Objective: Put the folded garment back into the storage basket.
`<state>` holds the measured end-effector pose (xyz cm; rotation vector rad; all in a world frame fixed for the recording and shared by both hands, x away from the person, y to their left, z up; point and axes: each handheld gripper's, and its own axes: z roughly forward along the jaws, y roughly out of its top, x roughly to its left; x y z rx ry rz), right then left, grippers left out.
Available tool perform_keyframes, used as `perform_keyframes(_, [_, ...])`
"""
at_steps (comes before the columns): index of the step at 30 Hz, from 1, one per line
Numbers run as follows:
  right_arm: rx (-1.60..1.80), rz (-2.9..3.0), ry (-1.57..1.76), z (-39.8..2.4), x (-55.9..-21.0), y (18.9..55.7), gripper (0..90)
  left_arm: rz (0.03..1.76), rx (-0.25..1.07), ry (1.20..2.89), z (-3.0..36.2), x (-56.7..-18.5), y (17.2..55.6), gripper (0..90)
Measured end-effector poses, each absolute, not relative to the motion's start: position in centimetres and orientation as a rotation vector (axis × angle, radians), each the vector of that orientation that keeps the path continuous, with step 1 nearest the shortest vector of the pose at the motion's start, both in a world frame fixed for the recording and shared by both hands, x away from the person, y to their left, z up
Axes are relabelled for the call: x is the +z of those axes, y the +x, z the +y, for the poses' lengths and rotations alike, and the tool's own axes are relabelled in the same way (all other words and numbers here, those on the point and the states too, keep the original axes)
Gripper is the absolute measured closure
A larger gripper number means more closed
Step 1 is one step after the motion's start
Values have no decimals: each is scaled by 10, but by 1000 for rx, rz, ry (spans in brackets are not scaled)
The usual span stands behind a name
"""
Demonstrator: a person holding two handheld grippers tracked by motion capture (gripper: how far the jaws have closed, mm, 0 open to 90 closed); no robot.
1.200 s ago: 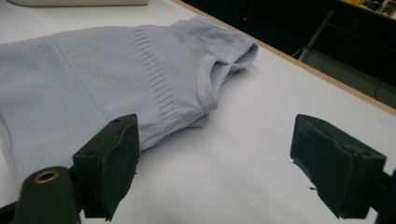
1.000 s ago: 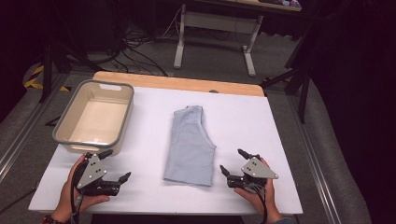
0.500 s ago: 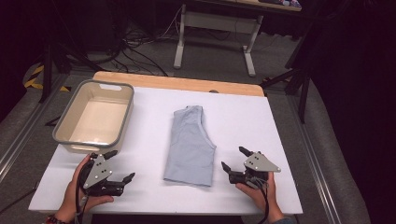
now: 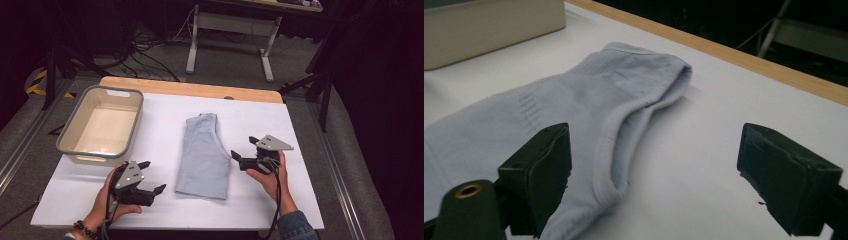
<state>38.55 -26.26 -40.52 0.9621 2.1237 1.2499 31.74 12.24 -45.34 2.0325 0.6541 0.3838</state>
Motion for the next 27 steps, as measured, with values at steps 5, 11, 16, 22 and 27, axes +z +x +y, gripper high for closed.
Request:
perform_keyframes(5, [1257,2190,997,-243,-415,412,160,666,327,2054,100,-458,332,125])
perform_keyframes(11, [1290,2223,1072,-234,-429,430,134,687,305,2060,83,-459,342,157])
perform_keyframes(16, [1249,2291,1072,-222,-439,436,124,686,282,2087,70,-464,347,157])
perform_keyframes(22, [1199,2343,1066,-212,-447,439,108,625,290,2200,56,-467,343,185])
perform_keyframes(27, [1188,2391,1078,-210,-453,443,108,633,224,2210,54,-467,343,240])
